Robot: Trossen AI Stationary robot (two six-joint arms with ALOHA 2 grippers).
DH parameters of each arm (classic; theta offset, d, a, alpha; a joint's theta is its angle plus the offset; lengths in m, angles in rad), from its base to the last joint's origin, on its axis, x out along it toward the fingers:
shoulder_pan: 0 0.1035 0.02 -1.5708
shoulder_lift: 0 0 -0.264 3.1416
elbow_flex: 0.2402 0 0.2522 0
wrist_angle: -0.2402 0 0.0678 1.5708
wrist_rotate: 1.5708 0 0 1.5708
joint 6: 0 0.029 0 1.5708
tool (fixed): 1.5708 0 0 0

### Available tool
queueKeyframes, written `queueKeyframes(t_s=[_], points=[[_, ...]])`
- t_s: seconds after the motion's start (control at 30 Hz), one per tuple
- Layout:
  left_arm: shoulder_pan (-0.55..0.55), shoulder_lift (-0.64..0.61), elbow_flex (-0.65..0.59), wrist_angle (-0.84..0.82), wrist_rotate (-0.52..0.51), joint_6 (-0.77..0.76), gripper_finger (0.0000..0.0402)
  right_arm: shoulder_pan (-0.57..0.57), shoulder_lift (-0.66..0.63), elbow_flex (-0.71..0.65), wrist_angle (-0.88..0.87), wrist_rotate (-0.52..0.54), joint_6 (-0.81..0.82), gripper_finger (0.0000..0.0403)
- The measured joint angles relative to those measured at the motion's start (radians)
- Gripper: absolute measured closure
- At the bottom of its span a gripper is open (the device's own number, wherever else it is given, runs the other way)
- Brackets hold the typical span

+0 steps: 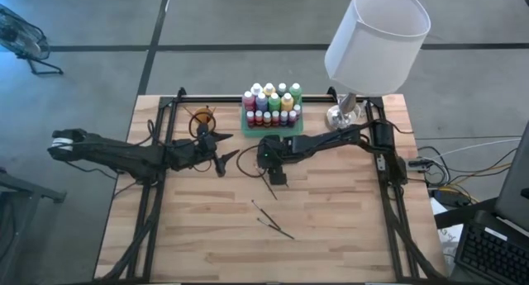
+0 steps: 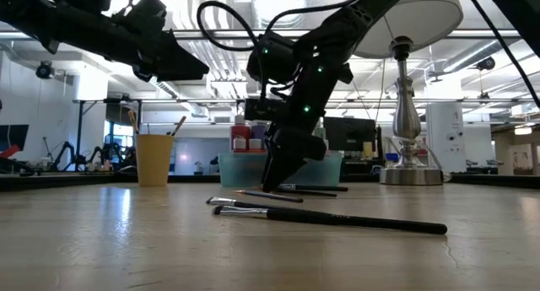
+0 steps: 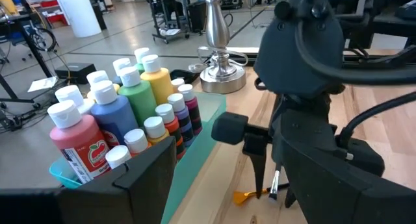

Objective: Pick & Place Paint Supplies
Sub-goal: Put the silver paintbrush into the orange cup

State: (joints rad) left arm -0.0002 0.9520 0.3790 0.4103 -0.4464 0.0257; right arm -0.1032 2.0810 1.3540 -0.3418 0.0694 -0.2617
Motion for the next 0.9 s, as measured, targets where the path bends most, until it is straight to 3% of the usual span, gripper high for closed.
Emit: queueKeyframes(t_s=[0.3, 0.7, 0.9], points=[[-0.001, 0.0, 0.0, 0.0, 0.0, 0.0, 0.0119, 0.0, 0.022, 0.002, 0.011, 0.0, 0.007, 0.0274], [-0.001, 0.0, 0.0, 0.0, 0.0, 0.0, 0.0119, 0.003, 0.02, 0.002, 0.009, -0.006, 0.019, 0.0388], [-0.001, 0.0, 0.0, 0.0, 0.0, 0.0, 0.0119, 0.008, -0.008, -0.003, -0.009, 0.019, 0.023, 0.0393]])
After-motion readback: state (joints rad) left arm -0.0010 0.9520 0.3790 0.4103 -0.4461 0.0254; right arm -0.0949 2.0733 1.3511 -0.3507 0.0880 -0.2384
